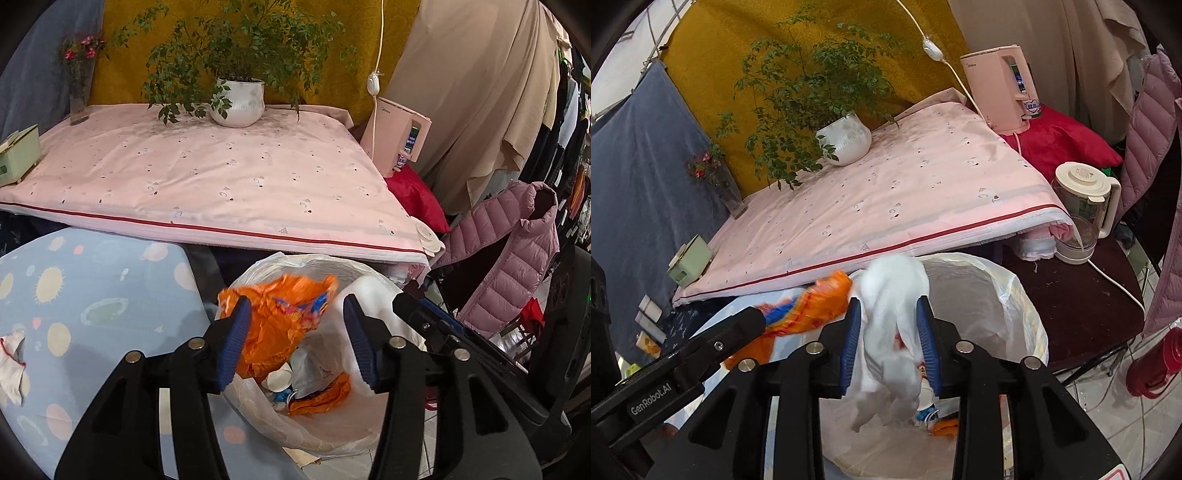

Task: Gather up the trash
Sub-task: 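Open both grippers to drop the bag and cloth into the bin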

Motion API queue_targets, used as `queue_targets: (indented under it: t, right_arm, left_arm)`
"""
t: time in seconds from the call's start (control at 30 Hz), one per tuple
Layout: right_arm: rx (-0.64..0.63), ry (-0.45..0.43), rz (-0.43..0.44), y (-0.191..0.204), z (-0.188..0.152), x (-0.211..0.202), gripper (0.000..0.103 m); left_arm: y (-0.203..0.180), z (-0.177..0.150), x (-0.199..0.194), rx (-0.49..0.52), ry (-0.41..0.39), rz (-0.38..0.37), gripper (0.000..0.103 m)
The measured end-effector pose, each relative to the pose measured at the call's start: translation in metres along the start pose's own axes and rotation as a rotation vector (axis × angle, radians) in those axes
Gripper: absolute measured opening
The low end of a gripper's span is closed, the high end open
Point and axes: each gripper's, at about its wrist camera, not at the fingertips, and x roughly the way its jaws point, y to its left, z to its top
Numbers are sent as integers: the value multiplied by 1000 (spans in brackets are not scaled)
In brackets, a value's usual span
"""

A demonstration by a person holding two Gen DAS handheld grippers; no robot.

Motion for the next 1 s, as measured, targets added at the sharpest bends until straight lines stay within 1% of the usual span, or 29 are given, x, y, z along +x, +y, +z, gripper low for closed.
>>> queue_targets:
  t: [0.07, 0.4, 0.5, 0.67, 0.73, 0.8, 0.87, 1.0]
  right_arm:
    - [5, -9, -6, -2, 1, -2, 40]
    - [3, -8, -4, 0, 2, -2, 41]
    - [-1, -8, -7, 4, 0, -2, 47]
    - [-7, -4, -4, 8, -1, -1, 48]
    - [-16, -1, -4, 12, -3, -1, 49]
    - [-24, 1, -4, 17, -4, -1, 52]
    - [-35, 1, -2, 24, -6, -1, 54]
    - [-62, 5, 4, 39, -9, 1, 55]
  left_arm:
    - [0, 0, 1, 1, 3, 4, 51]
    - [11, -4, -1, -9, 8, 28, 53]
    - [17, -6, -3, -19, 7, 41, 59]
    - [28, -9, -7, -35, 4, 54, 59]
    - [33, -9, -10, -46, 0, 67, 64]
    - [38, -10, -12, -55, -6, 77, 66]
    - [43, -11, -15, -61, -9, 85, 67]
    - [56, -12, -20, -75, -14, 103, 67]
